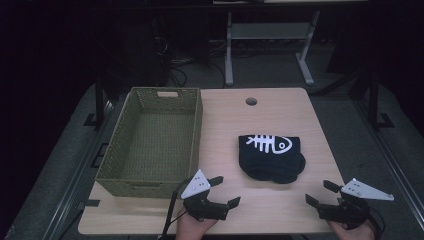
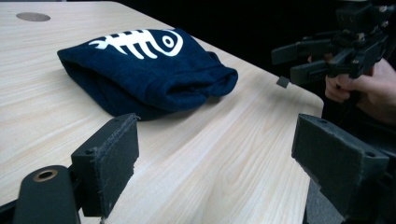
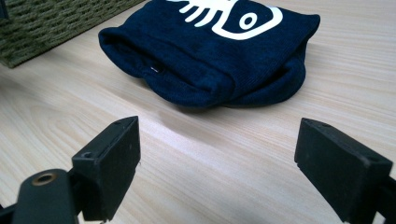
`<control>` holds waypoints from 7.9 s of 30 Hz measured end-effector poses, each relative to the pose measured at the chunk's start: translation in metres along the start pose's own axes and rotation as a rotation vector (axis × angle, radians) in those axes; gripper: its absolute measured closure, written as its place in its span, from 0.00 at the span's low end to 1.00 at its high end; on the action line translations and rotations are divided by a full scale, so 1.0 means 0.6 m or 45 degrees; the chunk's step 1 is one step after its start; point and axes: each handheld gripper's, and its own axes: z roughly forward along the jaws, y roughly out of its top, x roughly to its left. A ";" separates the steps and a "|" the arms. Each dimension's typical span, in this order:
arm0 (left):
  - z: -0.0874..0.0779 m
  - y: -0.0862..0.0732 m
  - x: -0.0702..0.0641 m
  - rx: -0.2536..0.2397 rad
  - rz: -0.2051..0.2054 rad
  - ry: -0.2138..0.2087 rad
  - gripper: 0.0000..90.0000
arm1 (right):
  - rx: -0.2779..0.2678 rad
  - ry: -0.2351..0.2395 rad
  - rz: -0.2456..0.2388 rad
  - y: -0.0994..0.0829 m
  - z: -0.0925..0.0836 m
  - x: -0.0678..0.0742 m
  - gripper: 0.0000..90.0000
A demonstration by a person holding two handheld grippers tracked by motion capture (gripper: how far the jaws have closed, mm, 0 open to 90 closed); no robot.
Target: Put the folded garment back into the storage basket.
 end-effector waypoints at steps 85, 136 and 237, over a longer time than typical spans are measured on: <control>0.255 0.066 0.135 0.296 -0.479 0.210 0.68 | 0.235 0.038 0.270 0.098 0.202 -0.121 0.73; 0.098 0.234 0.137 0.096 -0.496 -0.095 0.76 | -0.003 0.359 0.315 0.268 0.075 -0.043 0.80; -0.207 0.229 0.290 -0.103 -0.675 0.065 0.74 | 0.043 0.673 0.214 0.430 0.286 0.175 0.80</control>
